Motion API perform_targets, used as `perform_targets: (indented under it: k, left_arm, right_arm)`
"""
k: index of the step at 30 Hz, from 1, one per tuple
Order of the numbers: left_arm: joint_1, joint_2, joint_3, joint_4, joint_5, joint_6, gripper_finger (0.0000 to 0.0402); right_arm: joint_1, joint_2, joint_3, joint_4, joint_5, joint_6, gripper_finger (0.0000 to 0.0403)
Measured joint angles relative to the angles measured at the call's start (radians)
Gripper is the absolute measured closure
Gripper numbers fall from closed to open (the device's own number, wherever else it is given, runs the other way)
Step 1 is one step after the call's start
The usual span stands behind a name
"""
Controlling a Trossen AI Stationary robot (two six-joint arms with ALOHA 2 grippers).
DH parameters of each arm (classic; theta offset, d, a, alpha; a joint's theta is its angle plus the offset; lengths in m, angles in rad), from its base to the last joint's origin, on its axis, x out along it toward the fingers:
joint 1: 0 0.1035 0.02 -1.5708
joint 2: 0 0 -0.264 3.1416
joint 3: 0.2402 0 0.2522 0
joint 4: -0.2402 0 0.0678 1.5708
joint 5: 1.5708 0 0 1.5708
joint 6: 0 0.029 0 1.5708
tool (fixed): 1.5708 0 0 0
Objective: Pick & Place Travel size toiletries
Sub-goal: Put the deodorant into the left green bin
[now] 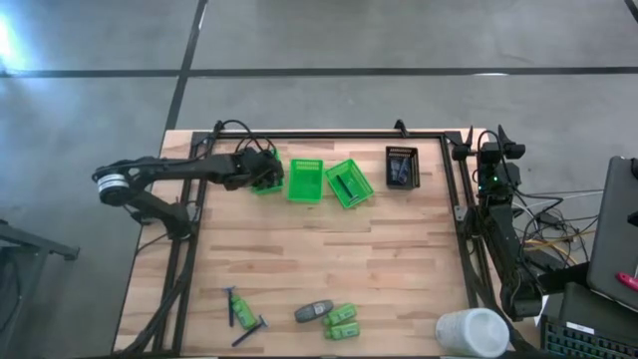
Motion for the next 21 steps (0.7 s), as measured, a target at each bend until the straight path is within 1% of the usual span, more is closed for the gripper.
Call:
perform_targets:
  k: [4, 8, 12, 15, 17, 19, 21]
  left_arm:
    - [0.000, -0.013, 0.017, -0.014, -0.048, 0.006, 0.0170]
    - [0.000, -0.051, 0.045, -0.012, -0.109, 0.055, 0.0141]
    - [-0.001, -0.078, 0.049, -0.025, -0.110, 0.062, 0.0126]
    - [-0.003, -0.096, 0.049, -0.023, -0.065, 0.065, 0.0125]
    - [-0.020, -0.110, 0.053, -0.012, -0.016, 0.125, 0.0125]
    - [-0.062, -0.134, 0.063, 0.047, 0.051, 0.275, 0.0125]
    - [-0.129, -0.161, 0.068, 0.111, 0.168, 0.485, 0.0125]
  right_arm:
    - [0.000, 0.000, 0.000, 0.000, 0.000, 0.000, 0.0039]
    - [0.000, 0.000, 0.000, 0.000, 0.000, 0.000, 0.0039]
    - [0.000, 0.000, 0.000, 0.000, 0.000, 0.000, 0.0039]
    - [0.000, 0.000, 0.000, 0.000, 0.000, 0.000, 0.0039]
    - [0.000, 0.000, 0.000, 0.000, 0.000, 0.000, 0.0039]
    - [0.000, 0.000, 0.000, 0.000, 0.000, 0.000, 0.0039]
    - [0.000, 0.000, 0.000, 0.000, 0.000, 0.000, 0.0039]
